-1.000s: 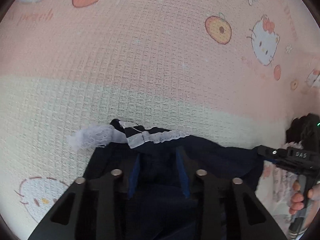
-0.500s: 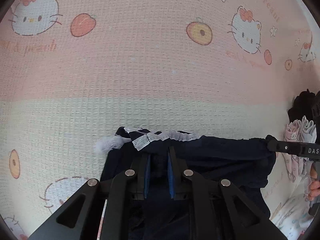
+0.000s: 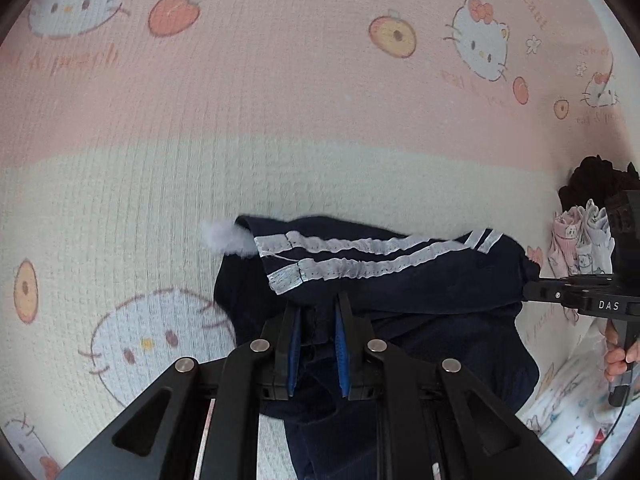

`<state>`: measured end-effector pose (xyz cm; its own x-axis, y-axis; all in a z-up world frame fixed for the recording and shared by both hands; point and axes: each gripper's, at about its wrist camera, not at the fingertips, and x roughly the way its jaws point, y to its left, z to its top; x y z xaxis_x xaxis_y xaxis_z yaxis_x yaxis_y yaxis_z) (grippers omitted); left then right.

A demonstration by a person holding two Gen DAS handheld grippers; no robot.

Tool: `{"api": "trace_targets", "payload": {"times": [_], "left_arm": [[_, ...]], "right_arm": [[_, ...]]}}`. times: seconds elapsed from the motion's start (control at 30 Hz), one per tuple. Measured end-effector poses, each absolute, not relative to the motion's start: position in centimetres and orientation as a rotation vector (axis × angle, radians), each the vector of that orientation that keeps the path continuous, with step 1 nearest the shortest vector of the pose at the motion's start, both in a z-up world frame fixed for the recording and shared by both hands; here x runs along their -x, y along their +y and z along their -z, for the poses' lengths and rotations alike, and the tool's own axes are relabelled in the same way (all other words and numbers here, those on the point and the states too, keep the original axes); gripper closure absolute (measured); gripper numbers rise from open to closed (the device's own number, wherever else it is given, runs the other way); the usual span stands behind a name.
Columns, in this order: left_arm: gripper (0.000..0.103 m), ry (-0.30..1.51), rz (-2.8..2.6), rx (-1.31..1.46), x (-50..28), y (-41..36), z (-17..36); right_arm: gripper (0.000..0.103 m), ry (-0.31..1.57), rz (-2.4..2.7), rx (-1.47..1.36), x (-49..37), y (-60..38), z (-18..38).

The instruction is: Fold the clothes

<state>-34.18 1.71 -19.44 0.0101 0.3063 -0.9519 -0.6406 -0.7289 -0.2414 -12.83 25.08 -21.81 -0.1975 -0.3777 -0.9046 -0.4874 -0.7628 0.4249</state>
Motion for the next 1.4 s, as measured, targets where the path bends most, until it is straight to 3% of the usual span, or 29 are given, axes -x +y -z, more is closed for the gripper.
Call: {"api": "trace_targets", "payload": {"times": [0.23,0.57,0.67,0.7,0.8,0.87,1.13,1.4], "left_arm": [[0.090,0.353,-1.791,1.635,33.5,-1.3,20.4],[0.089,0.367,-1.764,1.642,33.6,-2.9,19.7],[0.087,0.284,-1.759,1.687,34.4,-3.9,19.5],[0.086,0.237,-1.759,1.703,34.8,-4.4,19.5],[0.064,0.090,-1.754,1.684,35.7,-5.8,18.6],[0.030,0.017,-1.768,1.643,36.1,-6.7,17.8],[0.029,0.018,-1.846,1.582,37.3,-5.6,16.4],[0.029,0.068,-1.845,1.630,37.7,-1.1,19.5]], "right_arm": [[0.093,0.988,-2.082,2.002,11.8,24.2,22.9],[0.091,1.055,-2.097,1.914,13.0,26.1,20.9],[0.053,1.036,-2.099,1.865,13.7,27.2,20.0],[0.050,1.032,-2.099,1.849,13.9,27.4,19.7],[0.048,1.003,-2.090,1.829,14.8,27.5,19.3],[0.045,0.978,-2.086,1.831,15.5,27.5,19.4],[0.045,0.962,-2.062,1.842,18.0,28.1,20.0],[0.045,1.002,-2.033,1.784,20.0,30.0,20.7]]}}
